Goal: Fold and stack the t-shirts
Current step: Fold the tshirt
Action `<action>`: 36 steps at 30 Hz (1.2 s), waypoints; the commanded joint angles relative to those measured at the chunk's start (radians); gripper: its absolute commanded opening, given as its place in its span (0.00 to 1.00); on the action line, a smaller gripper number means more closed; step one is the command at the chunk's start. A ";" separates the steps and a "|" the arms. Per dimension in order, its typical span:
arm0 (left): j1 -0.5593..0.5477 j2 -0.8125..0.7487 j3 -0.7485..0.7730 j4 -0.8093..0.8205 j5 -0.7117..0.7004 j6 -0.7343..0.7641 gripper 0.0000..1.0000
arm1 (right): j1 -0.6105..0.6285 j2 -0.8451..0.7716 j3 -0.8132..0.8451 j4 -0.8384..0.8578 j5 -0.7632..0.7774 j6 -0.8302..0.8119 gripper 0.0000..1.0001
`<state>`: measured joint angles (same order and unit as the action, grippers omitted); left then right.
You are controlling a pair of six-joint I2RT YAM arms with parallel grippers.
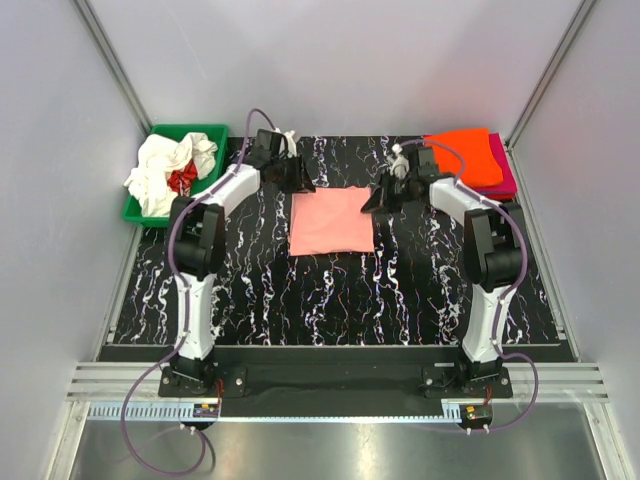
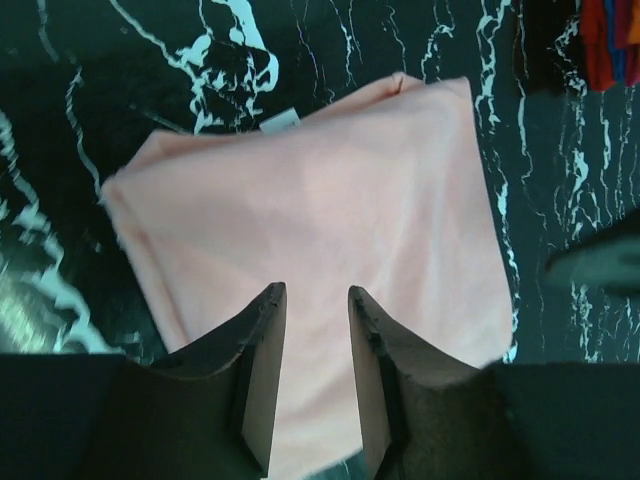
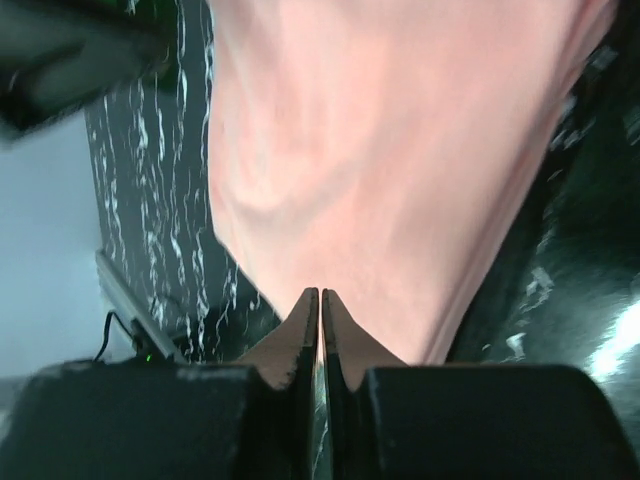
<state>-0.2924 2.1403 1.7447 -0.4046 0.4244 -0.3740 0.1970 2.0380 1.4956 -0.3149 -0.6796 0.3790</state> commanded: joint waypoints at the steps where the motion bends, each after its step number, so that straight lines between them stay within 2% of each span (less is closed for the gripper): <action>1: 0.012 0.136 0.100 0.015 0.077 0.014 0.36 | 0.018 -0.038 -0.115 0.103 -0.049 0.037 0.10; 5: 0.041 0.233 0.167 0.015 0.048 0.020 0.36 | 0.018 -0.029 -0.230 0.140 -0.023 0.006 0.10; 9: 0.058 0.273 0.205 0.012 0.073 0.014 0.36 | 0.016 -0.030 -0.258 0.139 0.014 0.001 0.10; 18: 0.062 0.233 0.237 0.021 0.160 0.007 0.38 | 0.076 -0.144 -0.235 0.148 -0.008 0.046 0.12; 24: 0.067 0.168 0.223 0.030 0.151 0.023 0.40 | 0.166 -0.060 -0.161 0.206 -0.020 0.107 0.11; 32: 0.084 0.231 0.230 0.021 0.158 0.023 0.40 | 0.188 0.108 -0.195 0.286 -0.029 0.123 0.11; 36: 0.099 0.221 0.266 0.003 0.195 0.010 0.40 | 0.186 0.047 -0.189 0.257 -0.011 0.107 0.14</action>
<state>-0.2096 2.3909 1.9526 -0.4095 0.5690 -0.3664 0.3840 2.1441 1.3087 -0.0486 -0.7254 0.5095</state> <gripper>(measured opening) 0.396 0.123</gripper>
